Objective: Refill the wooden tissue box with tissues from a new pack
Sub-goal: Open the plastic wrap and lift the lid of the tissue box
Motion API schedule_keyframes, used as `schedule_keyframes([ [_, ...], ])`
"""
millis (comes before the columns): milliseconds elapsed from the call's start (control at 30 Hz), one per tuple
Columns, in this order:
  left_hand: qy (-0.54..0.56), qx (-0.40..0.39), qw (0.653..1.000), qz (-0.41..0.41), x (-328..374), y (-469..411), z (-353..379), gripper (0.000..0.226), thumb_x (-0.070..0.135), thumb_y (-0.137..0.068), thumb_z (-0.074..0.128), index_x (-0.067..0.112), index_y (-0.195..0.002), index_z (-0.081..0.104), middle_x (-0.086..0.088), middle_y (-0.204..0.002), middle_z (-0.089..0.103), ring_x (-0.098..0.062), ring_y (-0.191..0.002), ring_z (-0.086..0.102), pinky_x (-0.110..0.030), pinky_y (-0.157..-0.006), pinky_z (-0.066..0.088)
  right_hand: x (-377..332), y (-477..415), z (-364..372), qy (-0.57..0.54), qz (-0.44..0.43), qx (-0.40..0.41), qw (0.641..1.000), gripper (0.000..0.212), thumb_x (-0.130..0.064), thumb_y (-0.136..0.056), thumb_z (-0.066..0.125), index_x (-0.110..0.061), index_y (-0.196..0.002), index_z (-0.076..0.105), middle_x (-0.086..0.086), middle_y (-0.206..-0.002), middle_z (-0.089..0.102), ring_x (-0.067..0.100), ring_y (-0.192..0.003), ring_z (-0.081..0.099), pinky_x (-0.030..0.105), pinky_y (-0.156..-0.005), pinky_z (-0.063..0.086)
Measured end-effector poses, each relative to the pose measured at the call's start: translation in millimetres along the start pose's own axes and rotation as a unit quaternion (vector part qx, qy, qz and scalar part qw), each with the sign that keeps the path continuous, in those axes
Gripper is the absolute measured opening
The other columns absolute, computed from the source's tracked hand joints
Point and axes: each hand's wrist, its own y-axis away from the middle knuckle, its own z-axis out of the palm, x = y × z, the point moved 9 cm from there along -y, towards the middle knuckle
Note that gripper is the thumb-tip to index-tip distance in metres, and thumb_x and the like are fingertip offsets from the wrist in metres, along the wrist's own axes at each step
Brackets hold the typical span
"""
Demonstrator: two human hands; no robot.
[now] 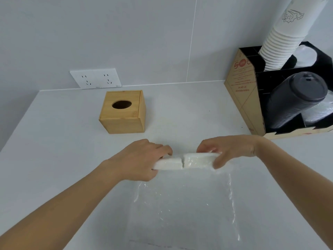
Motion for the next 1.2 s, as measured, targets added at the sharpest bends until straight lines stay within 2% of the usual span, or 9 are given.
schedule_keyframes([
  [100, 0.058, -0.039, 0.996, -0.048, -8, -3, -5, 0.033, 0.025, -0.077, 0.055, 0.035, -0.105, 0.042, 0.011, -0.088, 0.063, -0.016, -0.072, 0.052, -0.029, -0.061, 0.04, 0, 2, -14, -0.019, -0.007, 0.016, 1.0, 0.043, -0.016, -0.073, 0.069, -0.023, -0.114, 0.056, -0.007, -0.116, 0.059, 0.02, -0.113, 0.055, 0.042, -0.096, 0.045],
  [200, 0.132, -0.065, 0.986, -0.082, -16, -9, -10, 0.025, 0.028, -0.076, 0.062, 0.035, -0.095, 0.047, 0.008, -0.077, 0.059, -0.013, -0.071, 0.055, -0.032, -0.061, 0.045, 0, 1, -44, -0.003, -0.03, 0.108, 0.994, 0.033, -0.012, -0.078, 0.071, -0.027, -0.105, 0.06, -0.012, -0.11, 0.062, 0.003, -0.106, 0.055, 0.018, -0.085, 0.041],
  [300, 0.137, -0.062, 0.983, -0.102, -28, -20, -15, 0.023, 0.025, -0.076, 0.061, 0.031, -0.094, 0.048, 0.01, -0.074, 0.056, -0.012, -0.068, 0.054, -0.035, -0.061, 0.046, -1, 4, -69, 0.016, -0.053, 0.211, 0.976, 0.026, -0.022, -0.076, 0.074, -0.028, -0.098, 0.063, -0.013, -0.102, 0.064, 0.0, -0.097, 0.058, 0.013, -0.078, 0.041],
  [500, 0.06, 0.049, 0.988, -0.135, -47, -39, -21, 0.042, 0.022, -0.083, 0.058, 0.025, -0.123, 0.044, 0.008, -0.113, 0.054, -0.018, -0.087, 0.053, -0.031, -0.07, 0.039, 16, -13, -82, 0.045, -0.05, 0.324, 0.944, 0.022, -0.034, -0.078, 0.072, -0.03, -0.096, 0.059, -0.01, -0.098, 0.061, 0.007, -0.093, 0.056, 0.016, -0.077, 0.04],
  [633, -0.031, 0.153, 0.985, -0.071, -30, -42, -17, 0.049, 0.014, -0.082, 0.062, 0.009, -0.128, 0.048, -0.011, -0.133, 0.05, -0.029, -0.122, 0.046, -0.036, -0.102, 0.031, 39, -29, -91, -0.047, -0.031, 0.351, 0.935, 0.021, -0.028, -0.073, 0.078, -0.029, -0.085, 0.06, -0.006, -0.086, 0.063, 0.011, -0.082, 0.059, 0.021, -0.071, 0.043],
  [833, -0.024, 0.055, 0.998, -0.031, -11, -46, 44, 0.063, 0.048, -0.091, 0.043, 0.027, -0.146, 0.02, 0.003, -0.157, 0.013, -0.013, -0.145, 0.005, -0.026, -0.115, -0.008, 70, -48, -96, -0.099, 0.02, 0.363, 0.926, 0.022, -0.021, -0.073, 0.078, -0.016, -0.09, 0.064, 0.001, -0.087, 0.065, 0.02, -0.087, 0.06, 0.028, -0.077, 0.044],
  [1000, -0.037, 0.059, 0.996, -0.054, -13, -44, 64, 0.069, 0.056, -0.091, 0.034, 0.029, -0.148, 0.004, 0.006, -0.158, 0.001, -0.013, -0.145, -0.005, -0.031, -0.118, -0.006, 31, -20, -89, 0.124, -0.053, 0.48, 0.867, 0.045, -0.032, -0.081, 0.07, -0.008, -0.117, 0.06, 0.008, -0.121, 0.061, 0.025, -0.118, 0.052, 0.035, -0.099, 0.028],
  [1067, -0.046, 0.072, 0.995, -0.057, -13, -44, 64, 0.068, 0.056, -0.091, 0.033, 0.029, -0.148, 0.006, 0.005, -0.158, 0.004, -0.015, -0.145, -0.002, -0.033, -0.118, -0.003, 11, -13, -66, 0.193, -0.122, 0.464, 0.856, 0.055, -0.037, -0.08, 0.07, -0.006, -0.124, 0.056, 0.011, -0.129, 0.058, 0.027, -0.125, 0.048, 0.037, -0.101, 0.025],
  [1200, -0.045, 0.094, 0.992, -0.073, -15, -47, 63, 0.066, 0.056, -0.092, 0.032, 0.028, -0.148, 0.009, 0.003, -0.158, 0.008, -0.016, -0.145, 0.001, -0.031, -0.118, -0.004, 11, -21, -26, 0.323, -0.121, 0.388, 0.855, 0.075, -0.057, -0.079, 0.06, -0.015, -0.139, 0.043, 0.006, -0.15, 0.035, 0.022, -0.141, 0.025, 0.038, -0.112, 0.014],
])
